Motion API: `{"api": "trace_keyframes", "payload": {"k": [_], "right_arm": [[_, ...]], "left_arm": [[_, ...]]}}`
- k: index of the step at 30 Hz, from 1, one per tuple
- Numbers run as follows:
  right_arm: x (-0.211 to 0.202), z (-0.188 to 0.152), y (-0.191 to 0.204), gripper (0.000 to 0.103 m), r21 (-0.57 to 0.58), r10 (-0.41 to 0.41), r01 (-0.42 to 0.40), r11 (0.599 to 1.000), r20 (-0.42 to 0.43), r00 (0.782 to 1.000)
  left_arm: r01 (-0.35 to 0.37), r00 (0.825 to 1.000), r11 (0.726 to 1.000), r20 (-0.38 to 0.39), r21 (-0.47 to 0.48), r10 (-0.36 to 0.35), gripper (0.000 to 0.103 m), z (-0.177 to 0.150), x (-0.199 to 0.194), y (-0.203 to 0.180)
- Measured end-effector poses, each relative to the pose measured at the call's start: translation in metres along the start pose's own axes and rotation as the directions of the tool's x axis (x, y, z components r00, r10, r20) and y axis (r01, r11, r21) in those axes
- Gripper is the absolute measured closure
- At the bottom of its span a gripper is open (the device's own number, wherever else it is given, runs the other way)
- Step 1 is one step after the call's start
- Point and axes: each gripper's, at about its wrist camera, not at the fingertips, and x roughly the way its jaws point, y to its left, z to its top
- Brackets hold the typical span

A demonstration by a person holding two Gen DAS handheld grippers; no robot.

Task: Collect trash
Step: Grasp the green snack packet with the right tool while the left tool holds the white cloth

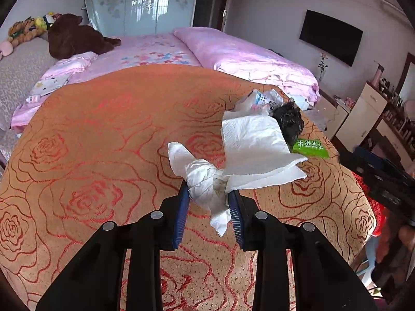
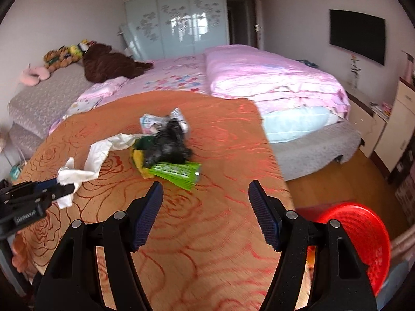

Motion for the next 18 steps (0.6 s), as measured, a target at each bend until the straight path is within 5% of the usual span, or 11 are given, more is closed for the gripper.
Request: {"api": "trace_keyframes", "payload": {"k": [9, 18], "right_arm": [[0.047, 0.016, 0.013, 0.039, -0.007, 0.026, -0.026, 1.0, -0.059, 0.998], [0.061, 0.015, 0.014, 0.071, -0.007, 0.06, -0.061, 0.998, -0.111, 0.992]], "left_arm": [[-0.004, 1.0, 1.0, -0.018, 0.012, 0.004, 0.074, -0.003, 0.006, 0.0], [0.009, 0.999, 1.0, -0.036, 0.015, -0.008, 0.072, -0.004, 0.008, -0.002]]}}
